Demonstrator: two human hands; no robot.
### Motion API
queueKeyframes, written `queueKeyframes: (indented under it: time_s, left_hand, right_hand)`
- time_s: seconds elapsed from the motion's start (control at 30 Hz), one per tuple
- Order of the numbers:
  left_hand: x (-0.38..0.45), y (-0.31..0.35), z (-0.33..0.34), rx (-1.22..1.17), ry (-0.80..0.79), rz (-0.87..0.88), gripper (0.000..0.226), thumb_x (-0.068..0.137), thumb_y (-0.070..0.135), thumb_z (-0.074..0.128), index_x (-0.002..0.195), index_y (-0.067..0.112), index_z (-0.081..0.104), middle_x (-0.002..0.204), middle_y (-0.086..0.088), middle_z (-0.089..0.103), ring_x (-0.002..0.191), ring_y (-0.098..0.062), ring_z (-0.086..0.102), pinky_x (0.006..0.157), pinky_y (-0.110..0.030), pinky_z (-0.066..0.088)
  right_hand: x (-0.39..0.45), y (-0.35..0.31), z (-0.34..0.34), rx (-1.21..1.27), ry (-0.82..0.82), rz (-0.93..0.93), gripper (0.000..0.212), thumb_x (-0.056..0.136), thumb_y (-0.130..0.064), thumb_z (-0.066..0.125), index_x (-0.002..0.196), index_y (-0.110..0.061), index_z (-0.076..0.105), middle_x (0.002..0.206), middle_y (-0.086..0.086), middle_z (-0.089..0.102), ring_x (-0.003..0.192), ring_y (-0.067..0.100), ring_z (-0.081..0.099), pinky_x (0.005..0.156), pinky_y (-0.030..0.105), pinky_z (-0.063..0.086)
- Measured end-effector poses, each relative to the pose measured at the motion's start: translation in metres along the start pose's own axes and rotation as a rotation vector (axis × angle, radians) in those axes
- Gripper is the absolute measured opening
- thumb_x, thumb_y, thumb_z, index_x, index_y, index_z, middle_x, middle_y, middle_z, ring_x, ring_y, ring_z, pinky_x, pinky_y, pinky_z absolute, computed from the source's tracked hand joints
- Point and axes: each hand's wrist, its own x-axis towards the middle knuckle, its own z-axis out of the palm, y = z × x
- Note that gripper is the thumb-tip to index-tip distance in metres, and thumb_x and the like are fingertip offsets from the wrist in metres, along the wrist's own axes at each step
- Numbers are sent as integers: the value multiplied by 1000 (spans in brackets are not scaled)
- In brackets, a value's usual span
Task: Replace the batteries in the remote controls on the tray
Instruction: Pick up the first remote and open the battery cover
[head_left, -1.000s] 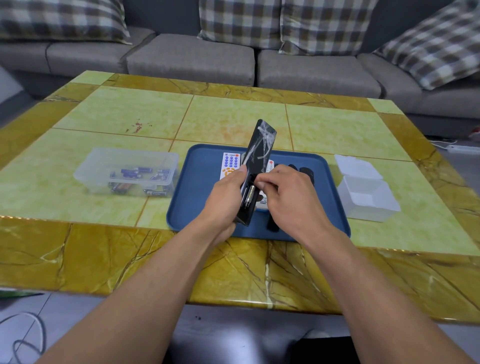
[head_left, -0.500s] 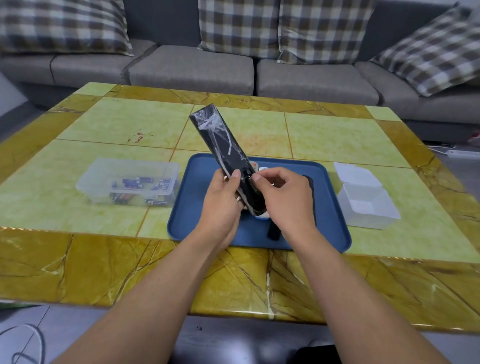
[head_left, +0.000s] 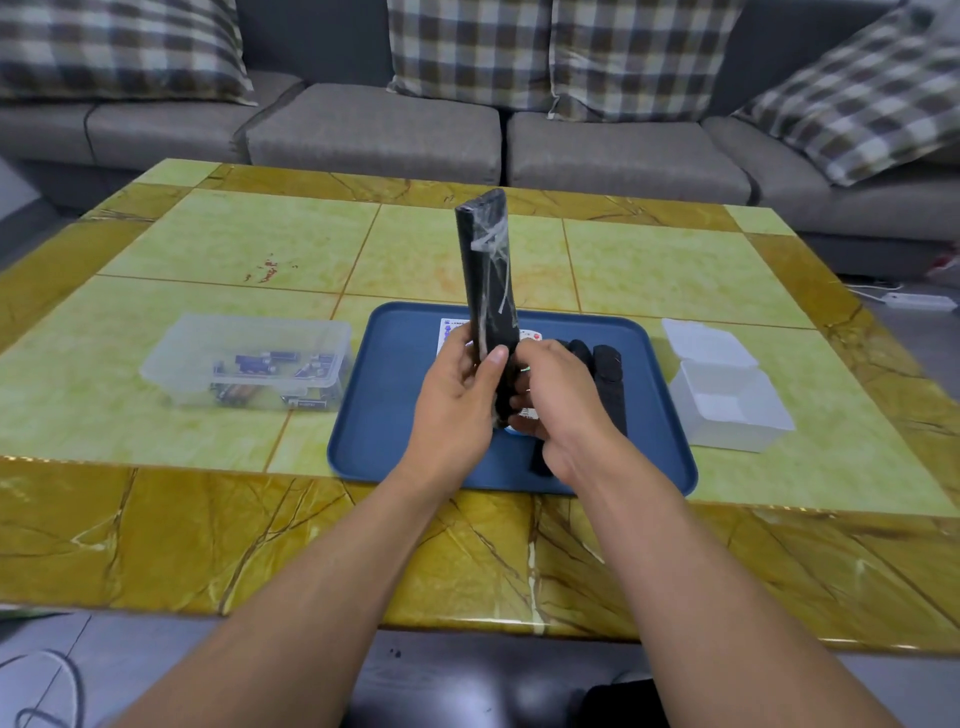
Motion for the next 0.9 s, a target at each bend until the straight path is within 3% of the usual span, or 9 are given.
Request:
queueKeyframes:
  time_s: [0.17, 0.27, 0.37, 0.5, 0.6, 0.67, 0.73, 0.83, 0.9]
  left_hand:
    - [-3, -4, 2, 84, -43, 33, 29, 106, 10, 49, 134, 11, 55, 119, -5, 73, 109, -14, 70, 94, -33, 57]
    - [-3, -2, 3, 108, -57, 52, 27, 106, 11, 49, 131, 13, 56, 114, -4, 74, 99, -12, 71, 86, -30, 57]
    - [-3, -1, 4, 115, -65, 55, 26, 106, 11, 49, 130, 13, 57, 114, -5, 74, 99, -14, 71, 88, -34, 57]
    - [-4, 0, 4, 106, -58, 40, 23, 106, 14, 50, 128, 17, 58, 100, -4, 75, 86, -18, 69, 78, -39, 58]
    - [1, 3, 3, 84, -10, 27, 19, 106, 25, 52, 120, 26, 63, 88, -19, 71, 77, -38, 64, 75, -55, 58]
    - [4, 6, -1, 8, 17, -21, 19, 106, 29, 52, 119, 23, 64, 99, -23, 72, 93, -43, 69, 85, -65, 55]
    - [7, 9, -4, -67, 33, -77, 22, 107, 26, 50, 121, 15, 62, 109, -15, 75, 106, -38, 70, 93, -63, 53]
    - [9, 9, -5, -81, 35, -107, 23, 107, 25, 49, 122, 13, 62, 111, -16, 74, 104, -32, 72, 94, -59, 54]
    - [8, 7, -5, -80, 42, -108, 22, 106, 25, 50, 120, 13, 63, 111, -21, 72, 97, -30, 70, 92, -61, 52]
  right_hand:
    - [2, 2, -3, -13, 18, 38, 33, 92, -31, 55, 110, -3, 58, 92, 14, 70, 76, 20, 61, 63, 34, 54]
    - [4, 1, -5, -10, 32, 8, 25, 93, -29, 54, 103, -6, 58, 95, 17, 71, 77, 21, 62, 62, 34, 56]
    - [4, 0, -6, -18, 32, -32, 11, 93, -27, 54, 92, -16, 54, 87, 11, 66, 74, 20, 61, 60, 34, 55]
    - [1, 0, -4, -22, 42, -69, 13, 91, -26, 55, 83, -17, 51, 83, 9, 65, 71, 23, 60, 63, 39, 55]
    - [-3, -1, -4, -83, 76, -131, 12, 88, -30, 60, 89, -18, 59, 86, 7, 70, 73, 25, 67, 71, 50, 59]
    - [-4, -1, -5, -158, 115, -232, 6, 87, -28, 66, 91, -24, 64, 83, 3, 70, 69, 18, 69, 67, 45, 59]
    - [-6, -1, -8, -371, 182, -405, 7, 86, -28, 71, 93, -27, 69, 80, -5, 70, 69, 11, 68, 63, 33, 58]
    - [-9, 2, -10, -705, 275, -613, 15, 87, -29, 72, 101, -24, 73, 94, -9, 69, 86, 7, 64, 74, 25, 53]
    - [-10, 1, -9, -782, 292, -643, 16, 87, -31, 71, 100, -22, 75, 96, -9, 69, 88, 7, 62, 76, 22, 49]
